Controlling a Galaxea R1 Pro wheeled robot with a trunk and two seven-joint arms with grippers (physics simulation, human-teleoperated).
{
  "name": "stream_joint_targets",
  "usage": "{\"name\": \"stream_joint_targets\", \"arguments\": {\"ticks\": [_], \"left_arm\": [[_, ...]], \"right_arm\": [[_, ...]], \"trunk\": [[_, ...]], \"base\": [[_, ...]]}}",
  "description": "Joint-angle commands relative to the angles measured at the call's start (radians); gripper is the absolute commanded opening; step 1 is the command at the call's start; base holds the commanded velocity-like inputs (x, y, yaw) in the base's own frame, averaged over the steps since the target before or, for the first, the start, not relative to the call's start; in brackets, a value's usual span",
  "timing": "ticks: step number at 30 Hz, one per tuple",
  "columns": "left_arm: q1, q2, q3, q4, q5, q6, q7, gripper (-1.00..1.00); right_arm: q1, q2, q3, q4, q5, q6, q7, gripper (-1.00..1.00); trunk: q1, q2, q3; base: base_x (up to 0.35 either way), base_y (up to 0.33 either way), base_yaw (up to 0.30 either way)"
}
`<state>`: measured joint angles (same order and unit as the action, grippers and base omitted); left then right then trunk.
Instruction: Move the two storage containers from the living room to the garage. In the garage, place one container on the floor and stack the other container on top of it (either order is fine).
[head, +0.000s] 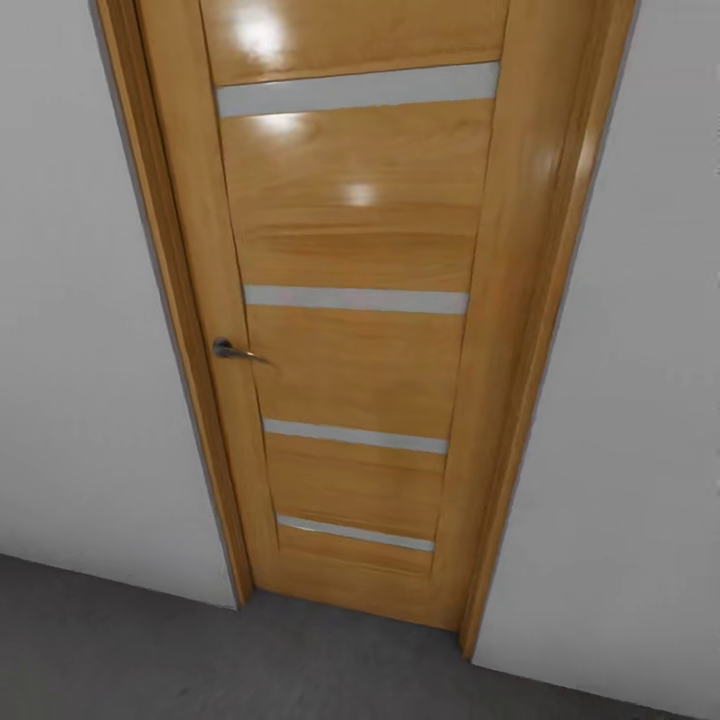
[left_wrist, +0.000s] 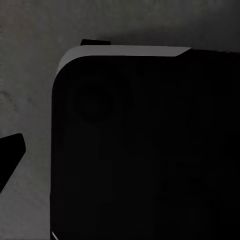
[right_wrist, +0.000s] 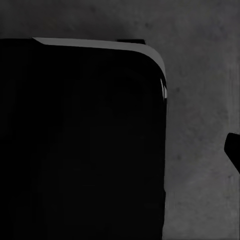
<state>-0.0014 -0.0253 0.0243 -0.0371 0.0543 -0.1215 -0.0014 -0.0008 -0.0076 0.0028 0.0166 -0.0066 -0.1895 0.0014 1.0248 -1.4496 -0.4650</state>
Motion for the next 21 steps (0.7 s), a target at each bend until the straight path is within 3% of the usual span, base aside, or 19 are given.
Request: {"name": "stream_joint_targets", "arguments": {"ticks": [1,9,21], "left_arm": [[0.0,0.0,0.002,0.0,0.006,-0.003,-0.001,1.0],[0.0,0.0,0.002,0.0,0.005,-0.003,-0.001,1.0],[0.0,0.001,0.002,0.0,0.007,-0.003,0.0,1.0]], "right_arm": [[-0.001,0.0,0.0,0.002,0.0,-0.005,0.0,1.0],[-0.001,0.0,0.0,0.002,0.005,-0.005,0.0,1.0],[-0.001,0.0,0.002,0.002,0.008,-0.004,0.0,1.0]], "trunk": [[0.0,0.0,-0.001],[0.0,0.0,-0.001],[0.0,0.0,-0.001]], "base": [[0.124,0.222,-0.243],[0.15,0.264,-0.227],[0.153,0.255,-0.019]]}}
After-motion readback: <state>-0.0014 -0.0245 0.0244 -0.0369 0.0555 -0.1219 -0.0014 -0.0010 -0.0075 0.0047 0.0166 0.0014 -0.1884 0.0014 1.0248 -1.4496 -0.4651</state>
